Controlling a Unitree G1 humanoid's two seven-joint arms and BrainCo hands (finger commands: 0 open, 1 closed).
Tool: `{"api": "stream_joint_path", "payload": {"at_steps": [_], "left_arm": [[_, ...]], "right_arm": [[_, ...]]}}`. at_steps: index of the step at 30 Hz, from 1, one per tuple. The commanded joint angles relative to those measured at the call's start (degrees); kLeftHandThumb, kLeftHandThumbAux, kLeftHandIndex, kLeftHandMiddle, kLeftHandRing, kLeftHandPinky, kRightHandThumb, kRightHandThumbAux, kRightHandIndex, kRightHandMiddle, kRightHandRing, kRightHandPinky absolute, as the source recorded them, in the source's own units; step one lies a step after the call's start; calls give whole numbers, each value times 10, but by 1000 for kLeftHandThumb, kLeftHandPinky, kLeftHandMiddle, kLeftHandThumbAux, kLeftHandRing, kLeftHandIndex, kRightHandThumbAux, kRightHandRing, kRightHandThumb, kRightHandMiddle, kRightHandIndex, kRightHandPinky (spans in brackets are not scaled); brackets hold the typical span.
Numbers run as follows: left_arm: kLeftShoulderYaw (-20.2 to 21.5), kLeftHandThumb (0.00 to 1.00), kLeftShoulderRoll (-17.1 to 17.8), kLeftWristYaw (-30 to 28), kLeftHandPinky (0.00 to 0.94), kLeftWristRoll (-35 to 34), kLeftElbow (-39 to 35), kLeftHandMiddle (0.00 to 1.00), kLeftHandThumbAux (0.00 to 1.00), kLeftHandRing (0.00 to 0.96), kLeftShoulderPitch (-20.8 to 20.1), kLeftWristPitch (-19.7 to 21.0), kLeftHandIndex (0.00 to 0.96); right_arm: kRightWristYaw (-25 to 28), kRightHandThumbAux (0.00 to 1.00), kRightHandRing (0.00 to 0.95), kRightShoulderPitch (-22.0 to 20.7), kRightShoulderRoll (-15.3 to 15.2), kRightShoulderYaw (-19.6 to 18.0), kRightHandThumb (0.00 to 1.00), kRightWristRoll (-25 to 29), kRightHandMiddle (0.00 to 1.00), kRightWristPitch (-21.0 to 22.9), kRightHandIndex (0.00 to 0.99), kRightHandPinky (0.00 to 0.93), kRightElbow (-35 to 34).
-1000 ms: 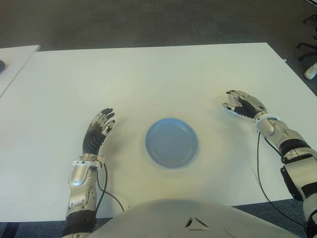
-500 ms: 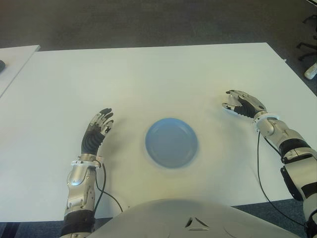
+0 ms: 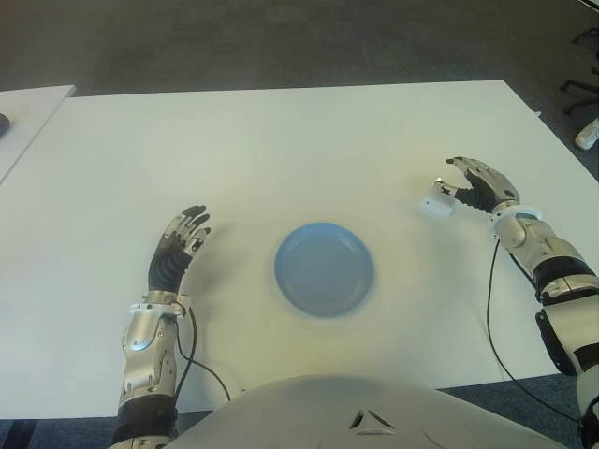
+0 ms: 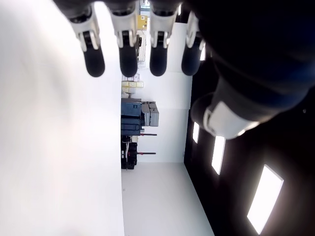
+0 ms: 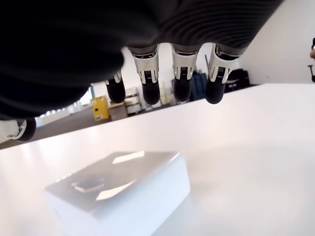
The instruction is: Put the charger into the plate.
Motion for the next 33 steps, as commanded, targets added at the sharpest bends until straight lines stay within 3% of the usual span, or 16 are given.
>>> {"api": "stream_joint_path", "payload": {"at_steps": [1,16,33], "left_arm": [[2,428,2,-14,185,-6,14,151,664,148,-7,-1,177],[1,347,7,-10,158,18,28,137,675,133,-15,-18,160],[3,370,6,-8,159,12,25,130,663,124,-15,-19,138]], "right_arm": [[-16,173,0,-3,-3,-5,171,-1,0,-1,0,0,-16],[-1,157,0,-3,-12,-25,151,9,0,0,0,0,-40],[32,167,0,3,-23,-34,155,15,0,7,0,0,-33]]}}
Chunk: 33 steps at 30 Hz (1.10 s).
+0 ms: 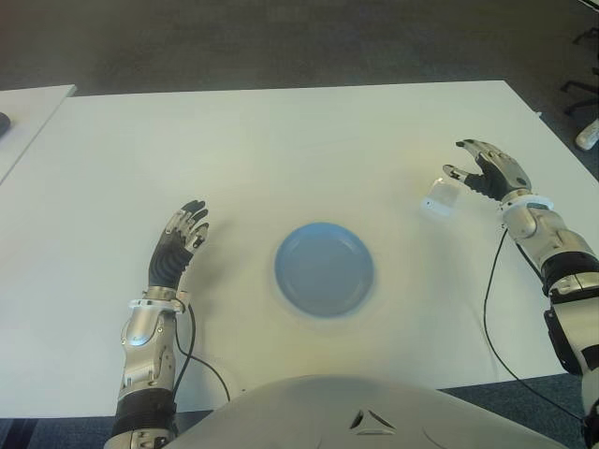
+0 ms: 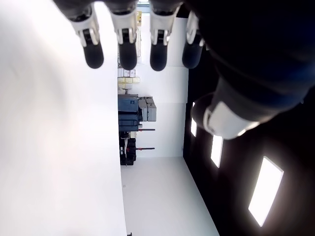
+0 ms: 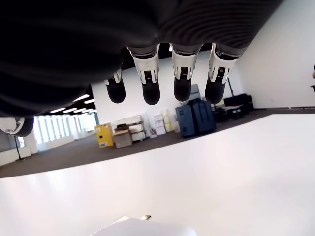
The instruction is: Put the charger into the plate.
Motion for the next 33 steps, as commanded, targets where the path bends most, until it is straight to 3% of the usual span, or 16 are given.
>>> {"api": "stream_joint_path", "payload": {"at_steps": [1,22,33], "left_arm": [[3,376,-2,0,165,0,5,132,664,127,0,0,139],[13,425,-2,30,255,14,-19,168,638,189,14,15,134],[12,415,-3,33,247,13,-32,181,584,199,24,12,141]], "right_arm": [[19,169,0,6,-3,-1,155,4,0,7,0,0,6],[39,191,0,27,12,5,179,1,0,20,0,0,-7],[42,179,0,36,25,5,185,5,0,22,0,0,-6]]}}
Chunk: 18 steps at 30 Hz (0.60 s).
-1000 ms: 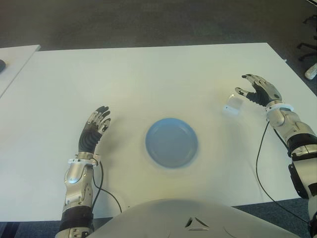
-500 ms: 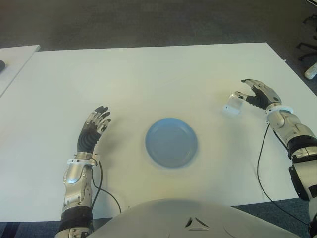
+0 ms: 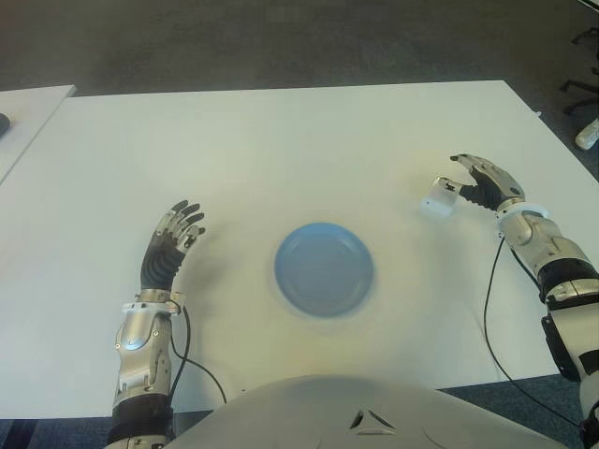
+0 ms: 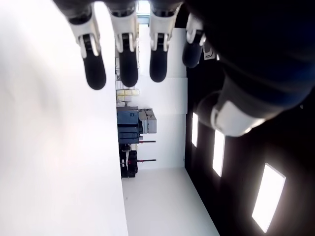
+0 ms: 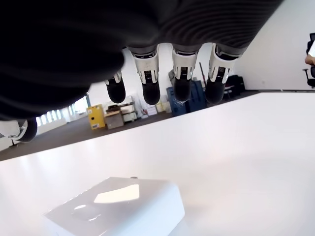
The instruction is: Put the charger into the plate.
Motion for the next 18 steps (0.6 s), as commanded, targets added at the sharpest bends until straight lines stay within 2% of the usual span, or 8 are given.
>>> {"api": "stream_joint_path", "payload": {"at_steps": [1,11,18], "left_arm": [[1,418,-3,1,246,1,-3,180,583,197,4,3,142],[1,456,-1,-7,247,-13,-12,180,582,196,12,7,145],[0,442,1,-6,236,-10,-17,180,580,193,17,5,142]], "right_arm": [[8,178,0,13,12,3,186,3,0,7,0,0,1],[8,183,0,25,27,4,201,3,0,17,0,0,-2],[10,190,0,30,33,2,211,5,0,19,0,0,-3]]}}
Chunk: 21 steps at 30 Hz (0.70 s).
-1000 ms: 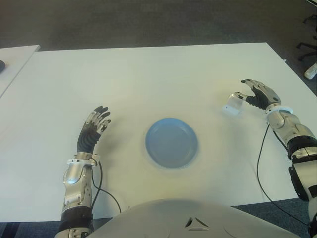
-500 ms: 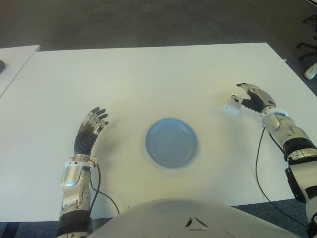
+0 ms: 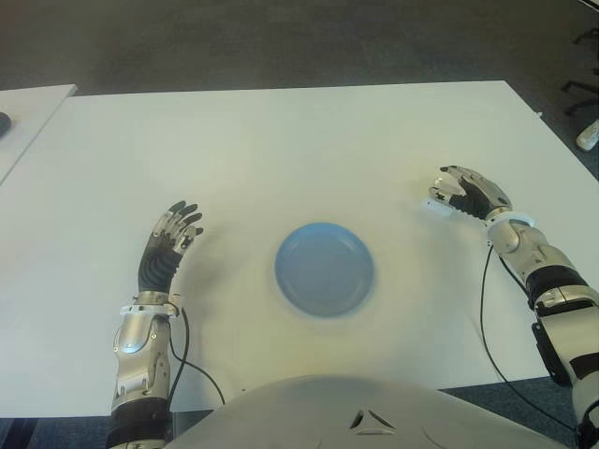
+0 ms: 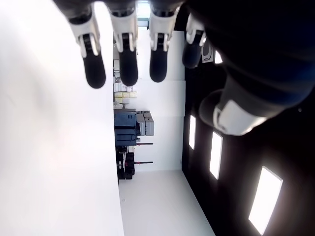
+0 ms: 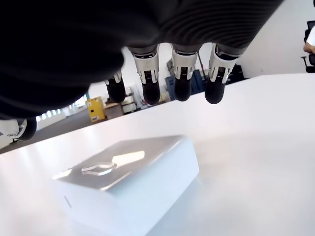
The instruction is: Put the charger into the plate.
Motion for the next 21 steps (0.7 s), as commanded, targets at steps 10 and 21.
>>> {"api": "stream_joint_path", "payload": {"at_steps": [10,21], "left_arm": [[5,436,4,-4,214,6,-2,164,575,172,11,-3,139],[8,435,8,-6,219,9,-2,150,575,161,15,-7,135]], "right_arm": [[13,193,0,16,13,4,195,3,0,13,0,0,-9],[11,206,0,26,17,3,197,3,0,17,0,0,-12]]}}
